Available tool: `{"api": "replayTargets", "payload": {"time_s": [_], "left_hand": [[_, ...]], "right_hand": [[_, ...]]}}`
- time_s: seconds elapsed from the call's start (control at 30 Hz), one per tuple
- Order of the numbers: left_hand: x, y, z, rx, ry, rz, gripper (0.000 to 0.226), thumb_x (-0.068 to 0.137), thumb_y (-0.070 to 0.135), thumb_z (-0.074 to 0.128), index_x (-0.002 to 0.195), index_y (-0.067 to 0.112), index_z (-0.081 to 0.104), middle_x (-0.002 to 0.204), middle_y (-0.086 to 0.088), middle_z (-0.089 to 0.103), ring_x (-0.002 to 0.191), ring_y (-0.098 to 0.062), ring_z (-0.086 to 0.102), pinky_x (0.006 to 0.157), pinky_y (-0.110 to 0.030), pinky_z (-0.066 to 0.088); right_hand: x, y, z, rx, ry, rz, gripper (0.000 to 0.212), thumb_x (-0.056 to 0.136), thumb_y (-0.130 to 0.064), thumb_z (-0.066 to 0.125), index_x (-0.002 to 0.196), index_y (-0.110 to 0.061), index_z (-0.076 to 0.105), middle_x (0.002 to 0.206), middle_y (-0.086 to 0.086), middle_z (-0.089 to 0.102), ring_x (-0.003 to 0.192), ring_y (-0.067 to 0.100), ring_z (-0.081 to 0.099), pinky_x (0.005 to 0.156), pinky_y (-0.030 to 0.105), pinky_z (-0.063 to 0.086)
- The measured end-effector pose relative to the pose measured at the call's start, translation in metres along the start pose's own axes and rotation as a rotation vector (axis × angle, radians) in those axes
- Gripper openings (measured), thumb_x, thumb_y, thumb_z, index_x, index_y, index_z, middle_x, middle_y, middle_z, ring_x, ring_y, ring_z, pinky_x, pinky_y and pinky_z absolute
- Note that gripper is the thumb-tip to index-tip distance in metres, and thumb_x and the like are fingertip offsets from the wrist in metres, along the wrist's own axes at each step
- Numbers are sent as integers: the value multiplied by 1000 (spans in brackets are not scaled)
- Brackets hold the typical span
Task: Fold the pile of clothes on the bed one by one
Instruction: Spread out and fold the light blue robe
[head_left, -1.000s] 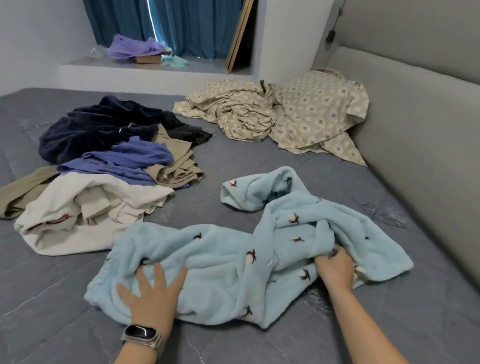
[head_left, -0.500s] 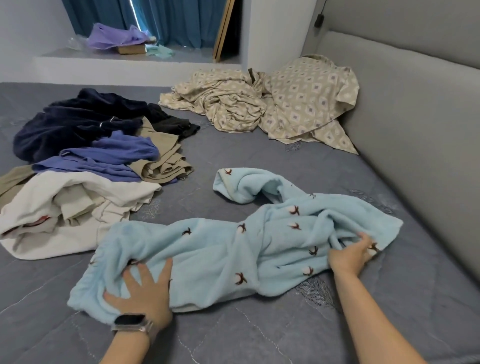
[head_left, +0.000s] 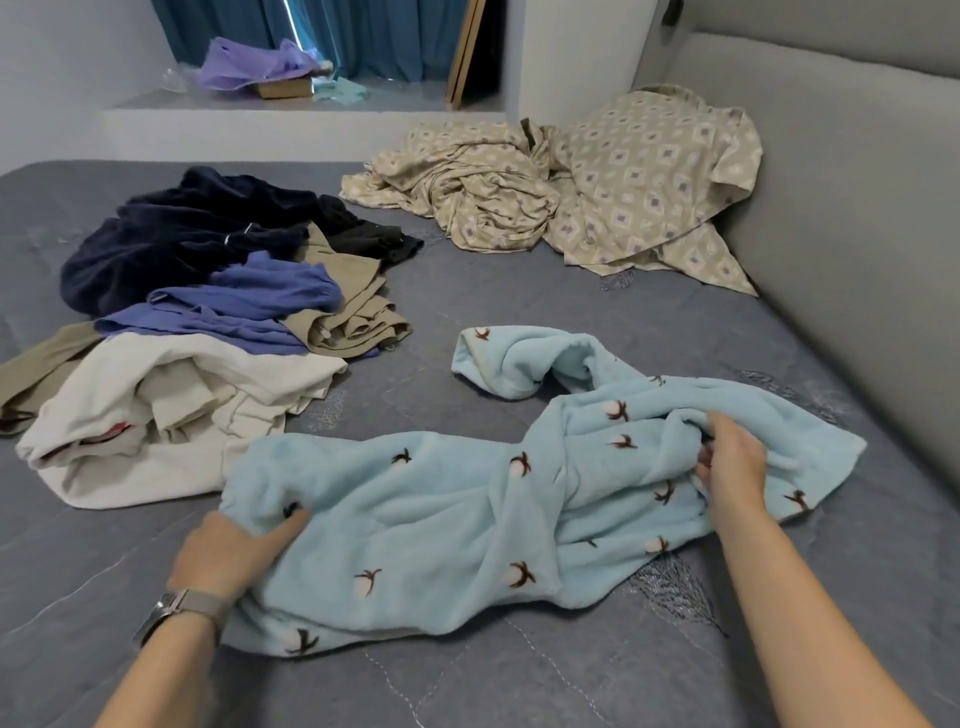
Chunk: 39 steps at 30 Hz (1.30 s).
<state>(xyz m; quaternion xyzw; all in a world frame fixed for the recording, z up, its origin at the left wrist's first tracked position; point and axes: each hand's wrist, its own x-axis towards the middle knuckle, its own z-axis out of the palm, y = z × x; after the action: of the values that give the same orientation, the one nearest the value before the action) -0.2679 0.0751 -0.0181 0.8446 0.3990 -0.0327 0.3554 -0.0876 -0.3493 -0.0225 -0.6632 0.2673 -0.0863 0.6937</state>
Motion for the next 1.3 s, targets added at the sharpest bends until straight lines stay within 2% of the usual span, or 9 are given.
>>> {"api": "replayTargets", "payload": {"time_s": [0.13, 0.47, 0.57, 0.7, 0.83, 0.97, 1.07, 1.2, 1.3], "left_hand": [[12, -11, -9, -306, -34, -136, 60, 53, 46, 85, 93, 4, 68, 96, -15, 70, 87, -28, 63, 85, -43, 51], [10, -26, -29, -34, 533, -109, 60, 76, 33, 70, 127, 10, 48, 125, -25, 53, 114, -46, 49, 92, -57, 41], [0, -11, -8, 140, 611, 168, 72, 72, 13, 76, 135, 1, 43, 133, -28, 44, 123, -44, 41, 99, -60, 30], [-40, 43, 34, -65, 329, 551, 49, 81, 31, 68, 121, 4, 58, 120, -14, 61, 112, -30, 57, 97, -41, 44], [-73, 86, 78, -276, -129, 471, 69, 80, 48, 69, 137, 16, 46, 139, 1, 51, 124, -12, 50, 103, -26, 39], [-76, 109, 103, -348, -212, 360, 85, 76, 48, 73, 145, 16, 34, 148, -1, 40, 134, -15, 39, 102, -21, 31], [-70, 109, 117, -195, -130, 392, 73, 72, 46, 77, 132, 15, 49, 130, 1, 56, 122, -19, 52, 95, -25, 40], [-64, 111, 120, -344, -82, 479, 39, 63, 47, 78, 86, 18, 65, 84, 5, 70, 83, -15, 66, 76, -36, 51], [-55, 118, 114, -718, 72, 326, 21, 74, 27, 80, 89, 22, 65, 88, 6, 69, 83, -13, 64, 77, -33, 50]], "right_hand": [[0, 6, 10, -179, -5, 15, 100, 67, -44, 84, 141, -8, 28, 132, 2, 48, 118, 19, 50, 102, 37, 43], [-9, 8, 25, -241, -319, -24, 88, 77, 4, 64, 149, -23, 22, 134, -2, 48, 115, 24, 53, 85, 38, 51], [-22, 7, 30, -407, -347, -210, 82, 81, 2, 59, 151, -24, 24, 141, 0, 45, 128, 22, 45, 100, 36, 41], [-55, -3, 44, -443, -354, -519, 65, 86, 7, 48, 145, -16, 33, 138, 1, 48, 127, 15, 46, 101, 26, 39], [-90, -16, 57, -342, -712, -638, 56, 79, -5, 54, 130, -25, 44, 128, -12, 52, 121, -2, 47, 101, 16, 37], [-81, -16, 57, -806, -1129, -509, 44, 83, -11, 58, 118, -37, 58, 124, -16, 55, 121, 7, 49, 107, 29, 38], [-69, -18, 50, -844, -872, -489, 48, 64, -59, 52, 98, -30, 71, 116, -13, 58, 114, 10, 48, 105, 38, 36], [-39, -26, 28, -684, -449, -332, 49, 74, -59, 25, 83, -33, 65, 111, -8, 67, 112, 21, 55, 104, 49, 35], [-17, -15, 7, -934, -249, -236, 42, 82, -54, 46, 120, -41, 54, 150, 5, 36, 134, 30, 35, 110, 51, 28]]}}
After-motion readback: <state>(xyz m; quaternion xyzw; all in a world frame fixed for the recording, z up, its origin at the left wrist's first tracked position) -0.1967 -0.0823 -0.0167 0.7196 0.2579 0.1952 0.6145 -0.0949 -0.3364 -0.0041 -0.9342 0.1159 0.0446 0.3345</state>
